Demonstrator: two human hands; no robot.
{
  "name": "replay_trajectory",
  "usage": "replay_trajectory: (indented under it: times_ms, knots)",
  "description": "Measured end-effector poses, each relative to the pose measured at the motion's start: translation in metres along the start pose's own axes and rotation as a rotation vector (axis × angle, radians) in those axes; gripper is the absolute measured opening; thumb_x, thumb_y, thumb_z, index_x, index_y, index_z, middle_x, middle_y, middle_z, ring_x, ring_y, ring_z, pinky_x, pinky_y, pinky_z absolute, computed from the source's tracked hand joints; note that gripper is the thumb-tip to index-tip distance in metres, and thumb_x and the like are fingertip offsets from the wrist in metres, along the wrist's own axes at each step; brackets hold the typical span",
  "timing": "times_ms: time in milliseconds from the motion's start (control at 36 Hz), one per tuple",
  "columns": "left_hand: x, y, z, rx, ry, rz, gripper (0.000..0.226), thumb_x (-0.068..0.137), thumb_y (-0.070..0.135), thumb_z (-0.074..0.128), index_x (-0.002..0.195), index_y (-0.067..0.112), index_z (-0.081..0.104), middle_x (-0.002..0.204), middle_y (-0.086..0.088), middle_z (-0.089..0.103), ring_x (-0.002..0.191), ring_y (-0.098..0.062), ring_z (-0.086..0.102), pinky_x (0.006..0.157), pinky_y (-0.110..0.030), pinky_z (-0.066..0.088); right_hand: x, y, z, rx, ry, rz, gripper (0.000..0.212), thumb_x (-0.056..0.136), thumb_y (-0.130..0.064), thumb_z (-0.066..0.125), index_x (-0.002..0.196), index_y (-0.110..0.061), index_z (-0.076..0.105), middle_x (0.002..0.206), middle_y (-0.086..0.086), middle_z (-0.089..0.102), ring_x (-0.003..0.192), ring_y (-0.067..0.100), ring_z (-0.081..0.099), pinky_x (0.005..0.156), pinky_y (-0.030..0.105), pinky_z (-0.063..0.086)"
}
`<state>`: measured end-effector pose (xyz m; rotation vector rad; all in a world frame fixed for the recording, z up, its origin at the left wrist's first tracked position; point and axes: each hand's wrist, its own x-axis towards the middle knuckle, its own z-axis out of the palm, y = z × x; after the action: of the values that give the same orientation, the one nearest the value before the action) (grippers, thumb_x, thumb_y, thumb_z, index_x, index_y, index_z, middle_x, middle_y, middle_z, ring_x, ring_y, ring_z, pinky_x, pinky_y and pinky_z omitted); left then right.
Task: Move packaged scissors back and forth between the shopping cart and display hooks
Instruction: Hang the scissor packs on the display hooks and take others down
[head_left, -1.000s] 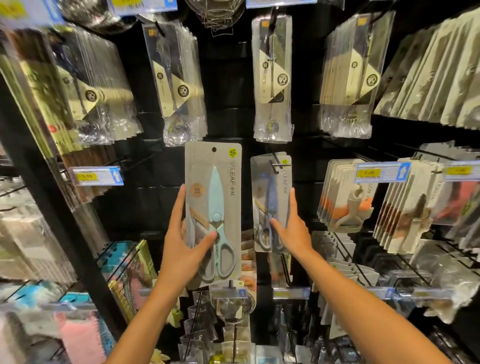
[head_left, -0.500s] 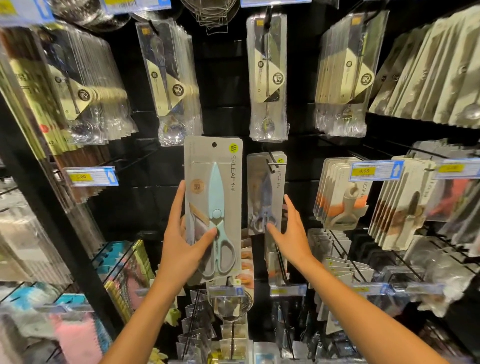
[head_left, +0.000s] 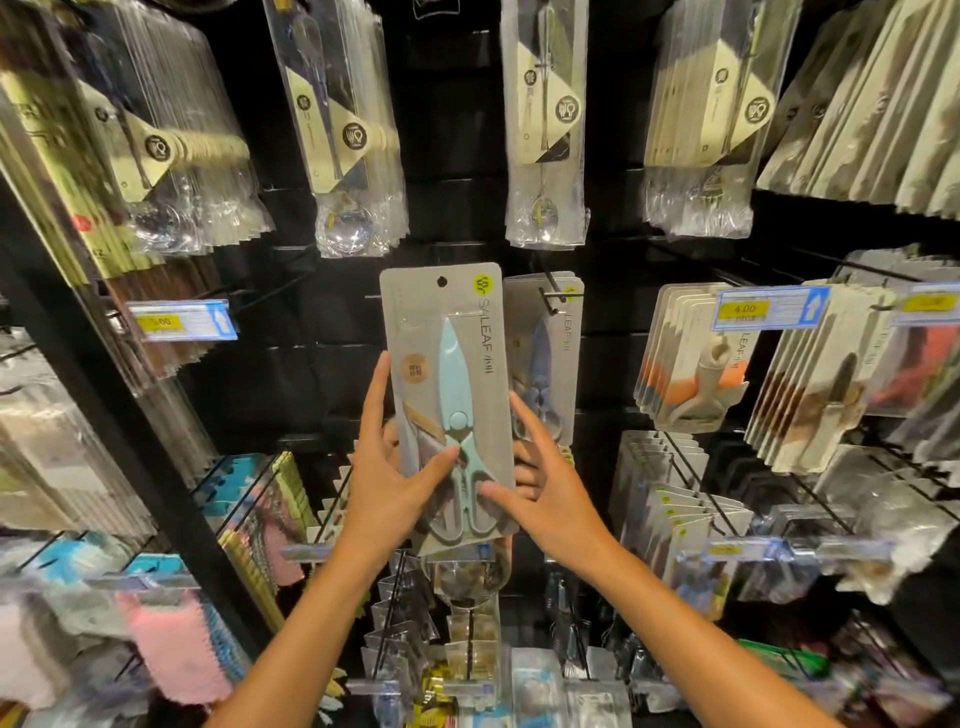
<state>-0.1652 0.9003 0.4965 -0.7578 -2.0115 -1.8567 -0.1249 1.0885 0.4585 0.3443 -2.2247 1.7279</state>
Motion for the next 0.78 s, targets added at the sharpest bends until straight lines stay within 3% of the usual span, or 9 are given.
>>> replay_trajectory:
  times_ms: [139,250,389,528,639,778]
  knots:
    - [-0.001,-0.005,0.005,0.05,-0.081,-0.032,0.115,0.082,0.004,0.081,0.157,0.051,0.008,0.146,0.008,0.055,0.123,-0.015,0.064,0.098,-0.035,0.057,-0.013,0.014,-0.005,-0.022,0.034,0.04,0.095,0.09,-0.012,0.076,0.156,-0.047,0.018,0.135,-0.016,0.062,0.116,0.008,0.068,0.091,0.041,0.06]
    - [0.001,-0.01,0.017,0.073,-0.115,-0.087,0.117,0.083,0.01,0.082,0.154,0.059,0.003,0.15,0.006,0.05,0.13,-0.015,0.059,0.101,-0.048,0.055,-0.018,0.019,-0.012,-0.038,0.052,0.059,0.094,0.091,-0.012,0.075,0.157,-0.048,0.017,0.131,-0.031,0.06,0.117,0.008,0.067,0.089,0.043,0.061]
    - [0.005,-0.016,0.032,0.086,-0.171,-0.121,0.117,0.083,0.012,0.082,0.155,0.056,0.0,0.142,0.004,0.057,0.125,-0.011,0.062,0.098,-0.05,0.057,-0.025,0.025,-0.025,-0.05,0.104,0.092,0.093,0.091,-0.013,0.075,0.155,-0.051,0.019,0.13,-0.024,0.064,0.114,0.006,0.068,0.088,0.035,0.061]
    - [0.009,-0.018,0.043,0.1,-0.217,-0.12,0.117,0.086,0.006,0.079,0.155,0.055,-0.002,0.136,0.007,0.06,0.123,-0.008,0.063,0.097,-0.043,0.058,-0.033,0.03,-0.038,-0.086,0.144,0.102,0.091,0.092,-0.017,0.074,0.156,-0.049,0.018,0.131,-0.015,0.065,0.111,0.001,0.068,0.085,0.021,0.058]
    - [0.012,-0.017,0.051,0.119,-0.257,-0.11,0.113,0.088,0.014,0.078,0.156,0.053,-0.003,0.139,0.014,0.057,0.122,-0.002,0.062,0.1,-0.041,0.057,-0.038,0.036,-0.046,-0.102,0.178,0.105,0.091,0.092,-0.018,0.074,0.154,-0.052,0.017,0.133,-0.013,0.064,0.112,0.001,0.067,0.085,0.023,0.059]
    - [0.015,-0.017,0.061,0.116,-0.302,-0.111,0.105,0.092,0.017,0.073,0.155,0.056,-0.002,0.146,0.009,0.053,0.123,0.005,0.058,0.095,-0.023,0.056,-0.042,0.042,-0.052,-0.082,0.215,0.113,0.093,0.09,-0.016,0.076,0.152,-0.056,0.02,0.133,-0.01,0.065,0.111,0.004,0.069,0.086,0.029,0.061]
